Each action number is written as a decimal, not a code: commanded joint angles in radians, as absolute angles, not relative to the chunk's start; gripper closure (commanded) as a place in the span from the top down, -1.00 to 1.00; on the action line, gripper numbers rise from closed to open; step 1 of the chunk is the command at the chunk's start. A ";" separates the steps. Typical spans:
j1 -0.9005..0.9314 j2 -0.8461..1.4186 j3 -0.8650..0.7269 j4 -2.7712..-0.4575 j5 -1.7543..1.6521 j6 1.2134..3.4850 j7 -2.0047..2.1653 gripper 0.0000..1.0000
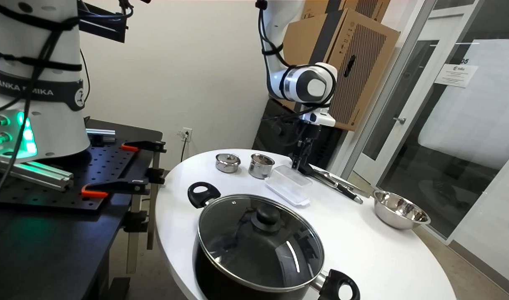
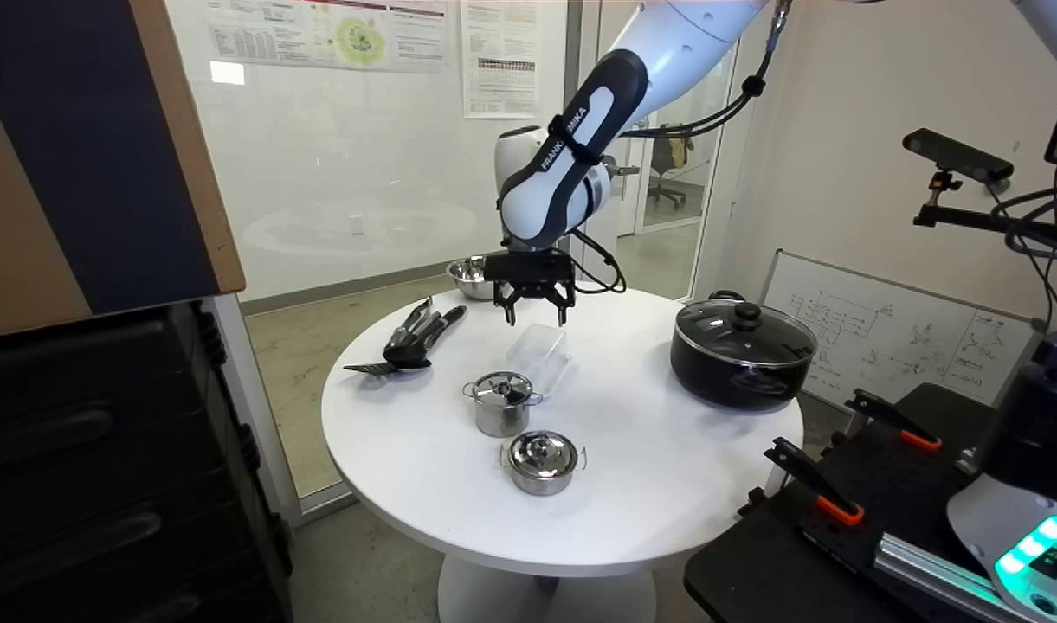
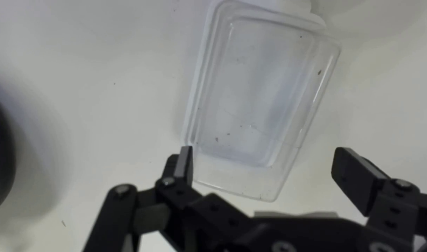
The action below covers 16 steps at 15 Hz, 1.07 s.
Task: Put the clear box on the table
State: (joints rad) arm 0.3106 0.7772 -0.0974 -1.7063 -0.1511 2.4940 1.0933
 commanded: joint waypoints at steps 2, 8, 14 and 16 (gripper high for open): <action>0.330 0.774 -0.110 -1.739 -0.126 2.547 1.154 1.00; 0.343 0.750 -0.114 -1.802 -0.132 2.595 1.201 1.00; 0.350 0.749 -0.119 -1.824 -0.132 2.612 1.225 1.00; 0.351 0.749 -0.120 -1.827 -0.132 2.612 1.231 1.00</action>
